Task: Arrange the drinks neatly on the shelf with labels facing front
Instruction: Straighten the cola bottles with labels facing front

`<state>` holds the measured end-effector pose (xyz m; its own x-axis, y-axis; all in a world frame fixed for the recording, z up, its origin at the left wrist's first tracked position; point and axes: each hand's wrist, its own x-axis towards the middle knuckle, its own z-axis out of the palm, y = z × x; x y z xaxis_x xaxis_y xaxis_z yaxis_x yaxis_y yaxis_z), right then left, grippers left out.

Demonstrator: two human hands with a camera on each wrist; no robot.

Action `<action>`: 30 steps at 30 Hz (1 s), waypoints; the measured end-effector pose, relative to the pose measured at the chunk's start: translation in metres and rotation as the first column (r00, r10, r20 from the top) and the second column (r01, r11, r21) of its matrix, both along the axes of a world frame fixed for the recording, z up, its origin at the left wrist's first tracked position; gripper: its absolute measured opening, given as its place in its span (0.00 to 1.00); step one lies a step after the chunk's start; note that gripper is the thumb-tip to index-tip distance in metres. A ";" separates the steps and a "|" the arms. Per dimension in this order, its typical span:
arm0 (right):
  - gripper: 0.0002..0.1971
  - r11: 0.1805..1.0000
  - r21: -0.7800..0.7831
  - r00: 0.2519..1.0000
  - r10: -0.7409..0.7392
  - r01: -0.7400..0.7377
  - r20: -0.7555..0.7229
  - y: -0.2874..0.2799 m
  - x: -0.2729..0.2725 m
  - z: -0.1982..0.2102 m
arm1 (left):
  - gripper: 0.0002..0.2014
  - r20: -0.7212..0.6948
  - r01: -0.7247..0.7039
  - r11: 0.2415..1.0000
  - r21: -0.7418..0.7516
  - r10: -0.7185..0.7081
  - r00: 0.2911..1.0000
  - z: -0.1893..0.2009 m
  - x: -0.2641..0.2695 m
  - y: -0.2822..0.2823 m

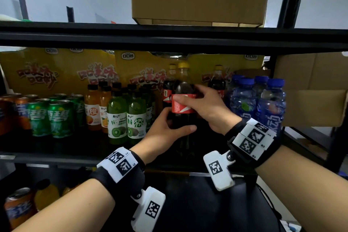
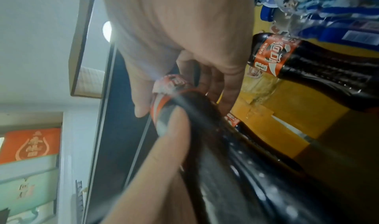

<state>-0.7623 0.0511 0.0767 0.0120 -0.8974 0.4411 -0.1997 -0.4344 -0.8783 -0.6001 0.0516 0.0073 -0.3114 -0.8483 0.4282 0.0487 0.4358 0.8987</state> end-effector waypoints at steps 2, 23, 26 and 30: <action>0.29 1.000 0.001 1.000 0.011 -0.011 0.013 -0.001 0.000 0.003 | 0.34 -0.001 0.033 0.998 0.048 -0.033 0.999 0.000 0.000 0.001; 0.22 0.999 -0.028 0.988 -0.018 0.022 0.152 -0.011 -0.004 -0.005 | 0.28 -0.078 0.214 0.941 0.261 -0.200 0.977 0.006 -0.001 -0.002; 0.31 0.999 -0.027 0.988 0.020 -0.016 0.151 -0.010 -0.004 -0.009 | 0.23 -0.063 0.175 0.959 0.224 -0.165 0.984 0.004 0.000 -0.003; 0.38 0.997 -0.071 0.998 -0.019 0.024 0.064 -0.007 -0.002 -0.014 | 0.23 -0.122 0.086 0.990 0.109 -0.072 0.990 0.000 -0.006 -0.003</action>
<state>-0.7646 0.0438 0.0625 -0.0371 -0.8629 0.5040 -0.1548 -0.4933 -0.8560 -0.6060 0.0486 0.0068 -0.3325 -0.8684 0.3679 0.1875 0.3215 0.9282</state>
